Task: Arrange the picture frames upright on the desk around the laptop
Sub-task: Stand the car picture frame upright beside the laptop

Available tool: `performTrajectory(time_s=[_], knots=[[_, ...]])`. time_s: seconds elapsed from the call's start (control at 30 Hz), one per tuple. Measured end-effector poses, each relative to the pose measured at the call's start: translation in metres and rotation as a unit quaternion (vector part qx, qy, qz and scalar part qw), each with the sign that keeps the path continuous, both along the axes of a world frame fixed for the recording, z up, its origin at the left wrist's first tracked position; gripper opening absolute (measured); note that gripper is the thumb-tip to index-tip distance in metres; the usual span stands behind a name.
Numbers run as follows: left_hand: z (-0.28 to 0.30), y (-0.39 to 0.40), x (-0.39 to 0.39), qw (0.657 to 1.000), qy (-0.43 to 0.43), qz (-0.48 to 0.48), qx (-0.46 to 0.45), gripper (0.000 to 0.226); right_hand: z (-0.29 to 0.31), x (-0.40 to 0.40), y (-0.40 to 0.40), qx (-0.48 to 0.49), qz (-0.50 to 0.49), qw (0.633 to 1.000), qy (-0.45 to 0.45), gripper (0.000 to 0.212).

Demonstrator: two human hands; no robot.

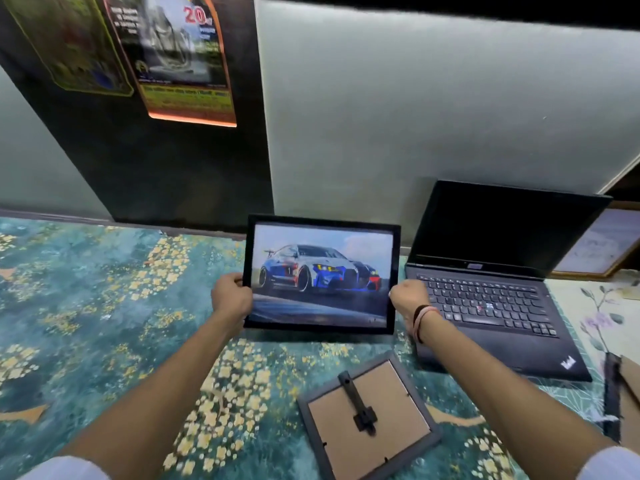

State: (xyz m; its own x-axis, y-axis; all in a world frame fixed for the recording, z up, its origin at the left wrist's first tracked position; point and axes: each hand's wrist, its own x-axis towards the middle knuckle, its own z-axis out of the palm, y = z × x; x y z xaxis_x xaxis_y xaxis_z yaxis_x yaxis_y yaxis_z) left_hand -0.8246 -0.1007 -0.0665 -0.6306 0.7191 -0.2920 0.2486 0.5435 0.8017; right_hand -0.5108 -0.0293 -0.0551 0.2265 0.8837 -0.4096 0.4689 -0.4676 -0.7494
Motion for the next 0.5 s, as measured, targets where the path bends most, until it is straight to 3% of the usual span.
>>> performTrajectory(time_s=[0.07,0.17,0.3,0.5], knots=[[0.011,0.022,0.002,0.998,0.029,0.009,0.046,0.042,0.005,-0.007,0.02,0.055,0.001,0.998,0.02,0.038],[0.022,0.053,0.007,0.995,0.041,0.018,0.091,0.044,0.005,-0.008,0.047,0.106,-0.01,0.992,0.07,0.015],[0.024,0.076,0.011,0.992,0.021,0.009,0.127,0.048,0.006,-0.005,0.075,0.113,-0.003,0.991,0.077,0.027],[-0.009,0.105,-0.002,0.986,-0.07,-0.083,0.129,0.062,-0.056,0.013,0.131,0.093,0.009,0.989,0.114,0.04]])
